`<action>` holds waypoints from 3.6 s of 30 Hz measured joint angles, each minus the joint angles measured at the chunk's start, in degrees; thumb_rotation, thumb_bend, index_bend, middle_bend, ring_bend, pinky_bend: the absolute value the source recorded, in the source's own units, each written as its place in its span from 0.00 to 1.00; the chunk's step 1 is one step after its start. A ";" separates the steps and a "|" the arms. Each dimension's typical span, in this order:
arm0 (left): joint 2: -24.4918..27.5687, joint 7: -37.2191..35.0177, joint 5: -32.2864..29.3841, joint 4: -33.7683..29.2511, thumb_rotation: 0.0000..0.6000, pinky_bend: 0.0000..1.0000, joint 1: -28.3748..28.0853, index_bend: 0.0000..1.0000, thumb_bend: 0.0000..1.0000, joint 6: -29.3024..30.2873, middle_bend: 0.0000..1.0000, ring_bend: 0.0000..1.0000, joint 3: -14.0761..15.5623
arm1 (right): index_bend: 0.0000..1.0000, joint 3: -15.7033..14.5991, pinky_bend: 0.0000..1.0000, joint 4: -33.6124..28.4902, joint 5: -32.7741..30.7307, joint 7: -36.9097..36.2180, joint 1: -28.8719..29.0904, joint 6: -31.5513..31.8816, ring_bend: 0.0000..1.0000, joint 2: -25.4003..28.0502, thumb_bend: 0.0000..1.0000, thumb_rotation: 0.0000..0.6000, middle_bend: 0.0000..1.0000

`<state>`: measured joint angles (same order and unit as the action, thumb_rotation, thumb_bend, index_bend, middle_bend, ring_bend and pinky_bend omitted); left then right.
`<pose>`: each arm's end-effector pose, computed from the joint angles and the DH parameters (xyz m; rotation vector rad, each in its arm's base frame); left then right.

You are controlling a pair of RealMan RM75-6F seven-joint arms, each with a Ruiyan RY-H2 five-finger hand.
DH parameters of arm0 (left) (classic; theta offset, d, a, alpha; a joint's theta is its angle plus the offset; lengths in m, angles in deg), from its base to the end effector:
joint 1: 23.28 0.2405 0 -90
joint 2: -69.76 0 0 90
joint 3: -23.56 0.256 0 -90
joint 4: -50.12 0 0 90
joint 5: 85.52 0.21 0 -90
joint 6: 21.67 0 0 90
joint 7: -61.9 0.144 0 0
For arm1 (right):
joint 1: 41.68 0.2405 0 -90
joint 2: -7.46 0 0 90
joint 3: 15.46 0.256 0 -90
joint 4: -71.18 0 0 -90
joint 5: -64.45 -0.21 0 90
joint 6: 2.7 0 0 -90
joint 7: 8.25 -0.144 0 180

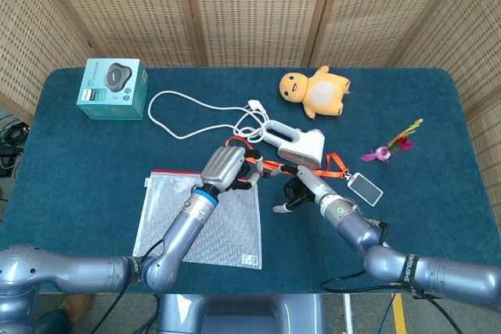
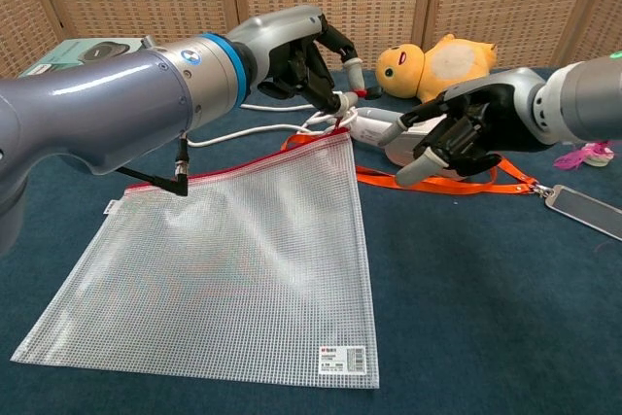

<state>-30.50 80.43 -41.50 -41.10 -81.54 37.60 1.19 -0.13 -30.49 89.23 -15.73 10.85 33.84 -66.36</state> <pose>0.0062 0.3476 -0.0474 -1.7463 -1.3478 -1.3040 -0.1110 -0.3472 0.0138 1.4408 -2.0703 0.9542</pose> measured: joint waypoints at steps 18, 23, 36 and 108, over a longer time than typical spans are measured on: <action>-2.15 -2.62 3.66 2.43 1.00 1.00 0.25 0.85 0.70 0.76 1.00 1.00 0.16 | 0.44 4.00 1.00 6.38 -11.43 -4.54 3.77 0.85 0.91 -7.56 0.19 1.00 0.88; -2.54 -3.59 4.80 2.70 1.00 1.00 0.54 0.85 0.70 1.00 1.00 1.00 0.23 | 0.44 4.16 1.00 7.28 -13.31 -4.91 4.41 0.53 0.91 -8.08 0.21 1.00 0.88; -2.83 -4.86 6.91 1.58 1.00 1.00 1.50 0.85 0.70 1.46 1.00 1.00 0.24 | 0.52 4.38 1.00 8.31 -15.71 -4.95 5.34 0.77 0.91 -9.57 0.38 1.00 0.89; 11.41 -5.61 0.61 1.41 1.00 1.00 6.80 0.85 0.72 -5.98 1.00 1.00 0.86 | 0.70 14.91 1.00 1.46 -2.01 -22.60 -5.67 -6.13 0.94 1.12 0.74 1.00 0.93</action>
<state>-19.09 74.82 -40.89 -39.69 -74.73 31.62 2.06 14.78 -29.04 87.22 -38.33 5.18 27.72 -65.25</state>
